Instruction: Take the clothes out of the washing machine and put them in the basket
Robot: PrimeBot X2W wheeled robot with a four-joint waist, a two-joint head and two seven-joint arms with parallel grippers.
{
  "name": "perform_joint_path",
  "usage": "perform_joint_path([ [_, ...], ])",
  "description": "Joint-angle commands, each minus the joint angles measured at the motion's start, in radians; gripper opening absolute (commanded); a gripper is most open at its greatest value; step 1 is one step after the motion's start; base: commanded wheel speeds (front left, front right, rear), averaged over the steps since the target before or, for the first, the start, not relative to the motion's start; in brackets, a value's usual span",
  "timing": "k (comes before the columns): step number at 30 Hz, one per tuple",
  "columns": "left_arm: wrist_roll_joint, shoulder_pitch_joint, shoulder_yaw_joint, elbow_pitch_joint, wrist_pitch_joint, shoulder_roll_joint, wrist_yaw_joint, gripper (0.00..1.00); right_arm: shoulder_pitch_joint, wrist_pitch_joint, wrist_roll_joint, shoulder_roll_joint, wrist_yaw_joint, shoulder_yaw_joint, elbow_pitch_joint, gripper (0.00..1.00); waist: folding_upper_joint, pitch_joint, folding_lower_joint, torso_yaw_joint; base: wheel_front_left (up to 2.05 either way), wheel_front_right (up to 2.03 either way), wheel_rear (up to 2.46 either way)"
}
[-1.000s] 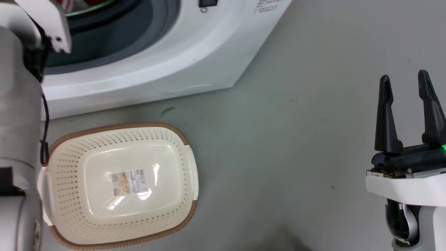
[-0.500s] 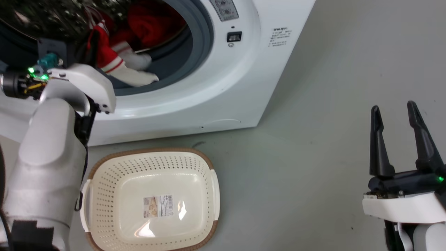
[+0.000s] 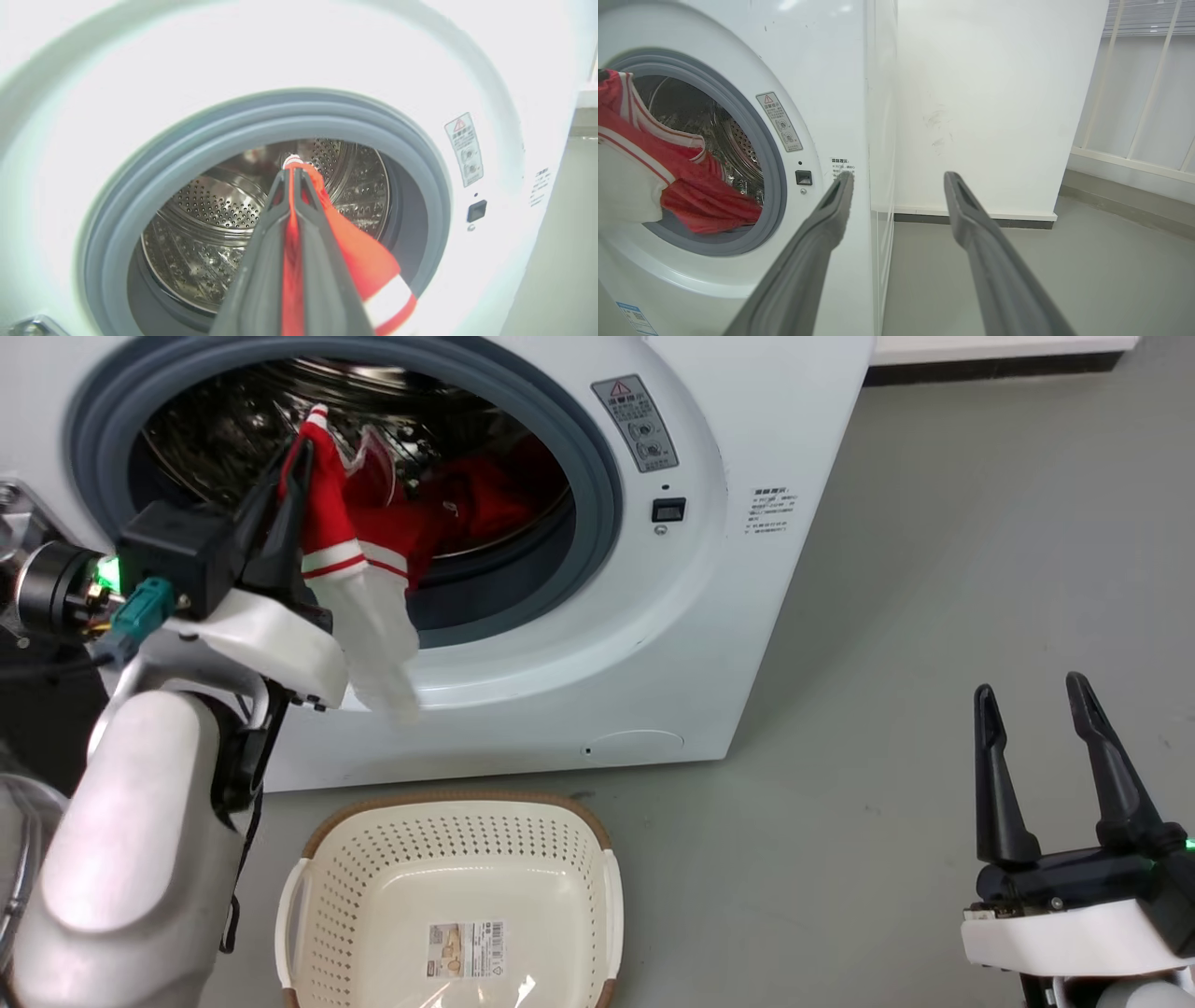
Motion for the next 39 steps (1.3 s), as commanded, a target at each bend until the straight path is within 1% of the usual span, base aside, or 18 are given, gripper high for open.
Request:
perform_joint_path([
  [1,-0.001,0.013,0.004,-0.018,0.002,0.007,0.006,0.00,0.008,-0.002,-0.005,0.002,-0.001,0.000,0.001,1.00,0.0000,-0.010,0.0002,0.007,0.00,0.00,0.00],
  [7,0.002,0.099,0.013,-0.284,0.084,0.042,0.036,0.00,0.027,-0.002,-0.012,0.002,-0.001,0.002,0.000,1.00,0.0000,-0.034,0.0002,0.017,0.00,0.00,0.00],
  [11,0.006,0.137,0.016,-0.424,0.121,0.060,0.050,0.00,0.036,-0.002,-0.013,0.002,-0.001,0.001,-0.003,1.00,0.0000,-0.039,0.0002,0.023,0.00,0.00,0.00],
  [17,0.016,0.191,0.009,-0.588,0.174,0.080,0.065,0.00,0.032,-0.002,-0.012,0.002,-0.001,-0.001,-0.007,1.00,0.0000,-0.031,0.0002,0.032,0.00,0.00,0.00],
  [21,0.006,0.239,-0.004,-0.653,0.199,0.085,0.068,0.00,0.020,-0.002,-0.010,0.002,-0.001,-0.002,-0.009,1.00,0.0000,-0.013,0.0002,0.038,0.00,0.00,0.00],
  [25,-0.008,0.302,-0.025,-0.658,0.204,0.086,0.065,0.00,0.008,-0.002,-0.008,0.002,-0.001,-0.003,-0.010,1.00,0.0000,0.009,0.0002,0.041,0.00,0.00,0.00],
  [31,-0.030,0.415,-0.056,-0.592,0.179,0.069,0.072,0.00,-0.015,-0.002,-0.011,0.002,-0.001,0.001,-0.014,1.00,0.0000,0.046,0.0002,0.039,0.00,0.00,0.00],
  [35,-0.047,0.468,-0.089,-0.505,0.151,0.047,0.065,0.00,-0.038,-0.002,-0.015,0.002,-0.001,-0.001,-0.019,1.00,0.0000,0.081,0.0002,0.034,0.00,0.00,0.00],
  [37,-0.059,0.484,-0.108,-0.419,0.123,0.020,0.064,0.00,-0.048,-0.002,-0.017,0.002,-0.001,0.000,-0.023,1.00,0.0000,0.117,0.0002,0.029,0.00,0.00,0.00],
  [39,-0.040,0.476,-0.120,-0.344,0.101,0.018,0.066,0.00,-0.062,-0.002,-0.016,0.002,-0.001,0.002,-0.026,1.00,0.0000,0.144,0.0002,0.023,0.00,0.00,0.00],
])
